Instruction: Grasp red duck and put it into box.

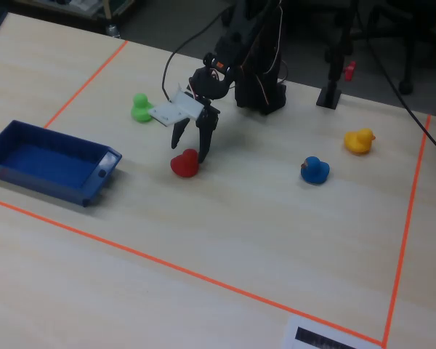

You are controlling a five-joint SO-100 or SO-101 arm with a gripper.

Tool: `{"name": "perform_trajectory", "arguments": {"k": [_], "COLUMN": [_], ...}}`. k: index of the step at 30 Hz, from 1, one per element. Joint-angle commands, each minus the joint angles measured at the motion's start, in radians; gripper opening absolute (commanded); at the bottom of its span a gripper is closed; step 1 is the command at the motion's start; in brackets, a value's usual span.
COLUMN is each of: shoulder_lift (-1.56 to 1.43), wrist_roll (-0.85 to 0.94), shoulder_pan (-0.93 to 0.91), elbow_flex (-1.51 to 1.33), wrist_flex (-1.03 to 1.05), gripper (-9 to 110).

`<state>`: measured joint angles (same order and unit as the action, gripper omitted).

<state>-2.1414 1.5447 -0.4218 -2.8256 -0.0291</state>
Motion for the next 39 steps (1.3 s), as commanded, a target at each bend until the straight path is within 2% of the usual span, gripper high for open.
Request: {"name": "perform_trajectory", "arguments": {"k": [1,7,16,27,33,39], "shoulder_lift": [-0.018,0.028,0.129,0.138,0.123,0.089], "wrist_roll": [0.014,0.014,0.043,0.078,0.129,0.078], "shoulder_pan": [0.012,0.008,-0.014,-0.038,-0.051,-0.063], "elbow_flex": [0.000,0.025,0.112,0.100,0.080,0.129], "wrist_flex": [-0.025,-0.029,-0.026,-0.058,-0.071,-0.049], "gripper": [37,35,17,15,0,0]}}
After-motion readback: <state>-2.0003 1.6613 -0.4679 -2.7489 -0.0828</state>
